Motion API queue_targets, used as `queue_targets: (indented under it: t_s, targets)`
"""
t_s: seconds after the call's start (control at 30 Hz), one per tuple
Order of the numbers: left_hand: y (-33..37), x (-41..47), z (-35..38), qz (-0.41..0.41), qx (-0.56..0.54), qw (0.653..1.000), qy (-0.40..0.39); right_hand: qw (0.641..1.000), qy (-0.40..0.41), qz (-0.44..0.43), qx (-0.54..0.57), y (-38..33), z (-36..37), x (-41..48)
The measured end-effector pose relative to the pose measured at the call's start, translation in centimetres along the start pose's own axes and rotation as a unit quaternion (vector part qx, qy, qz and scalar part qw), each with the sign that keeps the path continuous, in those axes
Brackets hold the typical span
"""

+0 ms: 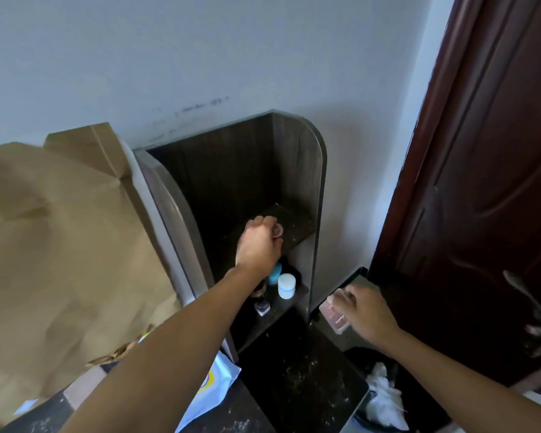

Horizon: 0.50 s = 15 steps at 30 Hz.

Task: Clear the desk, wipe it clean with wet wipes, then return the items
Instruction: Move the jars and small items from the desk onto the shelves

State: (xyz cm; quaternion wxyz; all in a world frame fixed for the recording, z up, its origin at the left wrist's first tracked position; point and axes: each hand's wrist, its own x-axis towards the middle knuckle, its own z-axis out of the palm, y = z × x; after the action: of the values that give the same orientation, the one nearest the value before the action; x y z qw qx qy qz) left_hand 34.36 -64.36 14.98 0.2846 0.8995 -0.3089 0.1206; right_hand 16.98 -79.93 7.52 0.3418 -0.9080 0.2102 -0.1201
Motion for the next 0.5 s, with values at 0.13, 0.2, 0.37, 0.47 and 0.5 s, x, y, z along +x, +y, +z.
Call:
queue_targets:
  t_s: [0.13,0.2,0.37,0.47,0.5]
  targets:
    - [-0.6,4.1,1.5,-0.054,0.01,0.998,-0.009,0.999,-0.011,-0.04,-0.001,0.5,-0.4,3.8]
    - [-0.7,5.7,2.3,-0.073,0.006,0.997,-0.012,0.997,-0.027,-0.062,0.03,1.0,-0.6,5.8]
    - [-0.4,8.6,4.0,-0.12,0.003,0.993,-0.012,0.991,-0.048,-0.116,0.048,2.6,-1.5,11.0]
    - [-0.1,9.3,4.8,-0.112,0.022,0.993,0.002,0.986,-0.055,-0.147,0.048,2.6,-2.4,13.2]
    - [0.0,9.2,4.9,-0.109,0.031,0.994,0.006,0.984,-0.058,-0.159,0.051,2.5,-2.6,13.6]
